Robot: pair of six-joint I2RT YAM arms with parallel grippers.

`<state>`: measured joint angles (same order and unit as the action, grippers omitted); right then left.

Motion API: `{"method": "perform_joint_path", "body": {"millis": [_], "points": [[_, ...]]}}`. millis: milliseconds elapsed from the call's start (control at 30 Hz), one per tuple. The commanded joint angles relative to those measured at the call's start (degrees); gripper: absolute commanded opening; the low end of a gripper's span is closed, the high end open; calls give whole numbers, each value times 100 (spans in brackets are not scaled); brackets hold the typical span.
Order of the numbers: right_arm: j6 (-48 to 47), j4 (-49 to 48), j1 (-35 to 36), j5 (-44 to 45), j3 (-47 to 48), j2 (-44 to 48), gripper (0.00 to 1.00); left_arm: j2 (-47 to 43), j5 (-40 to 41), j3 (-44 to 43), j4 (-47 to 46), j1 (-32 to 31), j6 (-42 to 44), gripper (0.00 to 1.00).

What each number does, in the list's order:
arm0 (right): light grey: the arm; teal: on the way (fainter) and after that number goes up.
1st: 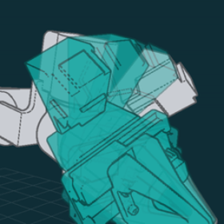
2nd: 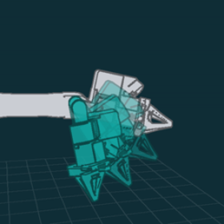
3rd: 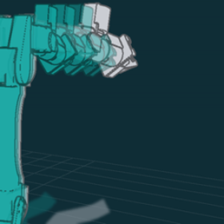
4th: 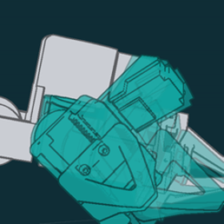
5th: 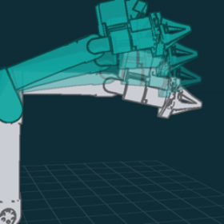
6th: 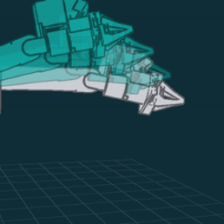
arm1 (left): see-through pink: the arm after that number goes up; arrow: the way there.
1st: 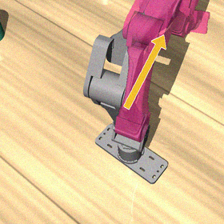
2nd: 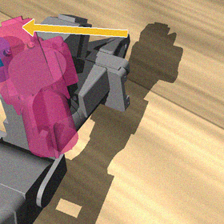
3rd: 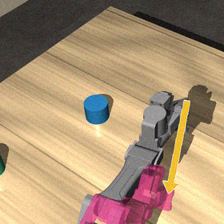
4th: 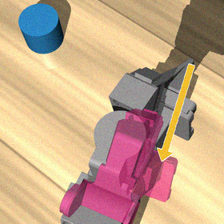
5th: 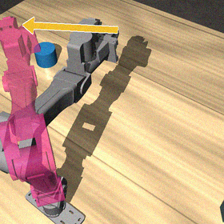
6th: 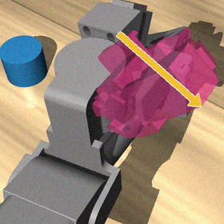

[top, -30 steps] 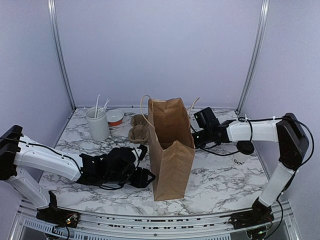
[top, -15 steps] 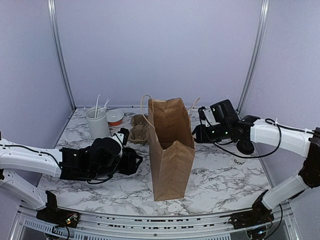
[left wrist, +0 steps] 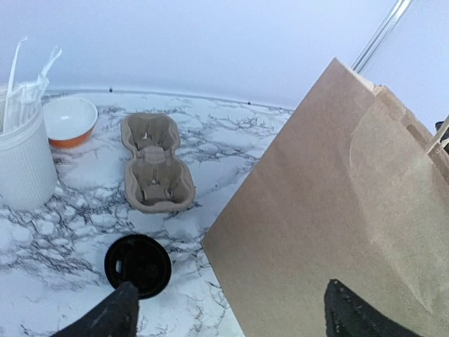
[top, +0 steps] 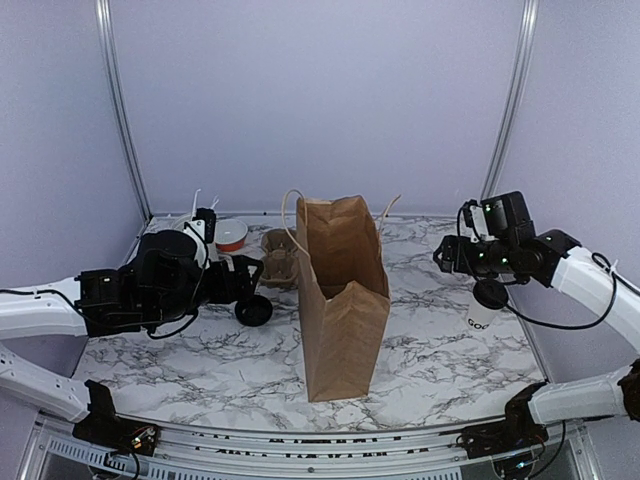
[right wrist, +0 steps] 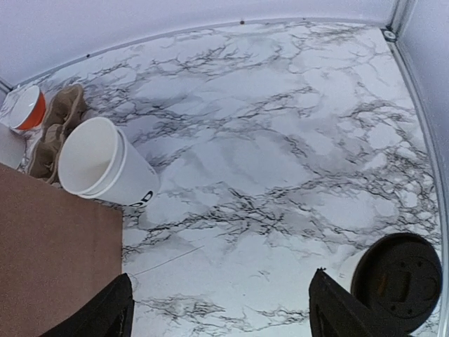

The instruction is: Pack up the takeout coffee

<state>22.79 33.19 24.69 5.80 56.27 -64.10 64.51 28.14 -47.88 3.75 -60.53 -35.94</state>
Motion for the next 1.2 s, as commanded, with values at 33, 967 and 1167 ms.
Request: {"method": "perform_joint_path", "body": {"millis": [33,967,1167], "points": [[-314,564,-738,337,-126,316,85,-316,10,-249,304,193,80,99],[-648,209,-2346,-18,-891,62,88,-510,-324,-266,453,411,44,99],[-657,112,-2460,6,-946,-9,82,-502,-363,-249,462,420,27,99]]}}
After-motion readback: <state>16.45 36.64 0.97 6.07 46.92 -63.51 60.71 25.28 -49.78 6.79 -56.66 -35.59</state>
